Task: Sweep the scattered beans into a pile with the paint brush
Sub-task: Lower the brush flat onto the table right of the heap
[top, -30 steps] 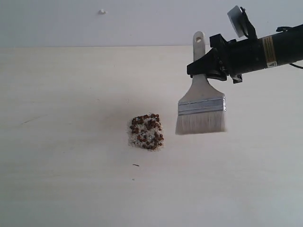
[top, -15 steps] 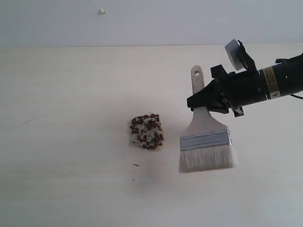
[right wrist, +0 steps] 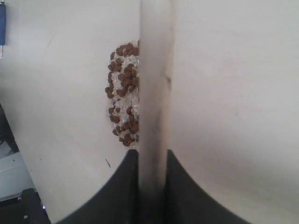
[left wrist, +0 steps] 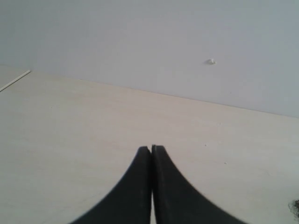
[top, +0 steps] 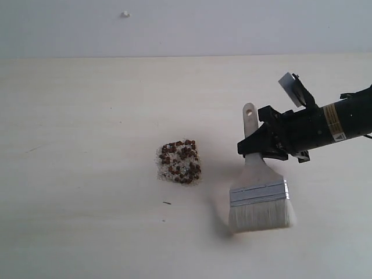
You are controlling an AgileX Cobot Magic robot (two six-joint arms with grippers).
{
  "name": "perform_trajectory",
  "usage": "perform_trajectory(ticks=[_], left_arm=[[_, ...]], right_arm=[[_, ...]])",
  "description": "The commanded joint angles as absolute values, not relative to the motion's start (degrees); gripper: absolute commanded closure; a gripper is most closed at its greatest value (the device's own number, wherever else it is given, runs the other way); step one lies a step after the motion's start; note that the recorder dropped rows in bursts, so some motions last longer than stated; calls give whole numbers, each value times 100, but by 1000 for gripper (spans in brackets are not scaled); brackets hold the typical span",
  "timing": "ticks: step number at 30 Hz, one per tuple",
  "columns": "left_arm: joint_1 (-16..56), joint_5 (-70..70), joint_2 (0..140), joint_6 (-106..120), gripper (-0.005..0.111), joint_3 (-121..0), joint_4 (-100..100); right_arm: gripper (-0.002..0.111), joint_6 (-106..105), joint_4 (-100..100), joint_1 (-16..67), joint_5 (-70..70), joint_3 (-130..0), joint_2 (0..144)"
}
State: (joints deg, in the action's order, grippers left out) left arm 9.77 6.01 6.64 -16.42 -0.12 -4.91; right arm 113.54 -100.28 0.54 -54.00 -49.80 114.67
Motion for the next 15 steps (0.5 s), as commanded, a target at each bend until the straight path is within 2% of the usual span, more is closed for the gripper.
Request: perform_trajectory(ticks=[1,8,15], left_arm=[[974,590,636,-1670,107,0,-464],[974,590,636,-1670,107,0,-464],[974,590,636,-1670,107,0,-464]], right_arm=[[108,11318,-9995,34,-5478,-4950,11631],[108,11336,-9733,439,-5078,-5143,11738],[108,11408,-9588,469,-4749,-5197,11824]])
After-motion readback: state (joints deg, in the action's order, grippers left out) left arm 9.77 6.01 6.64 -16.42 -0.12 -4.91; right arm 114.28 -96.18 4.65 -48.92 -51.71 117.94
